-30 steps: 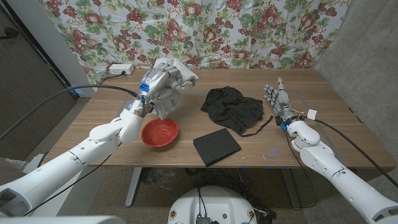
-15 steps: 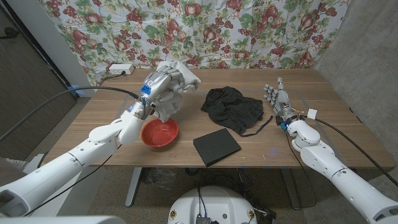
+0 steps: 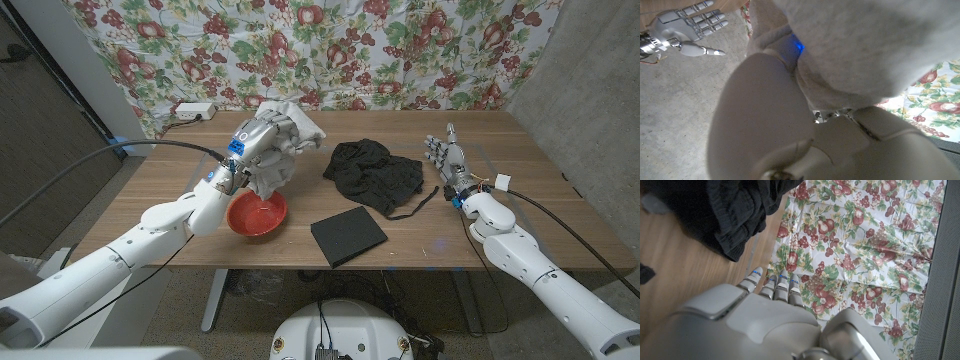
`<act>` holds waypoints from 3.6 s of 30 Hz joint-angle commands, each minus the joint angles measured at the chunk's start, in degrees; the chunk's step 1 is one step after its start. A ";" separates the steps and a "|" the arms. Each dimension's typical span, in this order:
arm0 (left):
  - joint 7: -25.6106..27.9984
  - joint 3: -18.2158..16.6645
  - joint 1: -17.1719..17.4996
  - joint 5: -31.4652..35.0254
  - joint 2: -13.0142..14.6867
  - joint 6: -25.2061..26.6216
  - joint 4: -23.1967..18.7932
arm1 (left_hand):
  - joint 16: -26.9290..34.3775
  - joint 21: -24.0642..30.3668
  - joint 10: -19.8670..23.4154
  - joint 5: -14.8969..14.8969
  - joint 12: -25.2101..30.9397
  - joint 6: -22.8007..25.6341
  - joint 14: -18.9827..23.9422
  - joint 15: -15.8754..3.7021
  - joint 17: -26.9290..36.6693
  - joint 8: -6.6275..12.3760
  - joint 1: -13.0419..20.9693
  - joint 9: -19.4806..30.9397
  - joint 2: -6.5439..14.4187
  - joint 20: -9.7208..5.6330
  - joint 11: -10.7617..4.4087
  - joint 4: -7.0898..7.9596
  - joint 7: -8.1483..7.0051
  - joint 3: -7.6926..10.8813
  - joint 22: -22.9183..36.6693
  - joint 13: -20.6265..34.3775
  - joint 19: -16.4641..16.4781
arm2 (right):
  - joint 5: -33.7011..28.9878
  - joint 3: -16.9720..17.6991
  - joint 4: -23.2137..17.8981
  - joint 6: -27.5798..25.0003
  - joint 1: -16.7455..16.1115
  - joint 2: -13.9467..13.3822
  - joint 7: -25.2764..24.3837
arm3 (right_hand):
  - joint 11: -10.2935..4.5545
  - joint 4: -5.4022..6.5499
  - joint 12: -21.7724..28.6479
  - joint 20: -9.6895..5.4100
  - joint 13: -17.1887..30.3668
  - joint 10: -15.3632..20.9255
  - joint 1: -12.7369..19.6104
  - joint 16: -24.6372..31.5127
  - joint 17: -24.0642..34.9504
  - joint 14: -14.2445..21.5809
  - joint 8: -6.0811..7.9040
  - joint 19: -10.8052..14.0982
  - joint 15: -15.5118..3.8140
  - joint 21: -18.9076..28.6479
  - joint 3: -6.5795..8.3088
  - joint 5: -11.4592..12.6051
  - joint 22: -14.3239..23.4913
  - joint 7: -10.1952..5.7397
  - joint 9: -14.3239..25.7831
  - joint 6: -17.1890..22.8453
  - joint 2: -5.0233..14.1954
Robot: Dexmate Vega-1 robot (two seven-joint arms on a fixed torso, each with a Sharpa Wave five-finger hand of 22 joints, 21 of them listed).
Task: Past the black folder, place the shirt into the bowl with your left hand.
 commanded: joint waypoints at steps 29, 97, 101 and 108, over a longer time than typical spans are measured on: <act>-4.75 -2.09 5.56 -2.93 0.94 -5.88 -3.35 | 3.84 2.20 0.74 -0.59 0.73 1.68 6.76 -7.58 3.80 -0.09 -0.32 -1.62 0.37 -7.76 0.04 5.59 -0.01 10.19 -0.55 1.01 -0.16 | -0.52 -0.84 0.79 -0.14 0.79 0.89 -0.50 | 0.13 -0.02 -0.36 -0.38 0.12 -0.40 0.30 0.08 0.13 -0.11 -0.02 -0.06 -0.53 -0.23 0.23 -0.21 0.15 0.05 0.17 0.04 0.19; -6.61 -11.88 20.65 -5.03 5.05 -1.03 -10.21 | 2.61 2.82 1.02 -2.15 0.38 2.26 7.81 -8.13 6.06 -0.16 -1.86 -3.37 -0.43 -7.62 0.02 5.69 -0.05 13.31 -2.56 1.25 -1.47 | -1.27 -1.98 0.15 -1.51 1.68 0.94 -0.53 | 0.08 -0.01 -0.38 -0.44 0.12 -0.39 0.24 0.10 0.14 -0.08 0.00 -0.07 -0.50 -0.25 0.34 -0.25 0.16 0.02 0.17 0.08 0.28; -6.38 -12.13 21.22 -5.06 5.11 -1.38 -10.25 | 2.64 2.57 1.01 -2.18 0.31 2.58 7.79 -8.29 6.05 -0.23 -1.96 -3.70 -0.47 -7.85 0.04 5.71 -0.18 13.41 -2.83 1.17 -1.30 | -1.37 -2.13 0.27 -1.60 1.89 1.04 -0.52 | 0.09 0.00 -0.38 -0.46 0.12 -0.38 0.23 0.10 0.14 -0.06 0.00 -0.06 -0.47 -0.25 0.35 -0.25 0.16 0.02 0.17 0.07 0.28; -6.01 -12.62 22.08 -4.82 5.09 -1.38 -10.18 | 2.52 2.48 1.36 -2.51 0.31 3.29 7.94 -8.27 5.93 -0.26 -2.03 -4.37 -0.49 -7.91 0.04 5.62 0.06 13.48 -3.30 1.09 -1.24 | -1.49 -2.14 0.03 -1.97 1.88 0.93 -0.88 | 0.01 0.00 -0.41 -0.51 0.12 -0.46 0.22 0.09 0.14 -0.09 0.00 -0.04 -0.54 -0.24 0.36 -0.26 0.16 0.00 0.17 0.10 0.29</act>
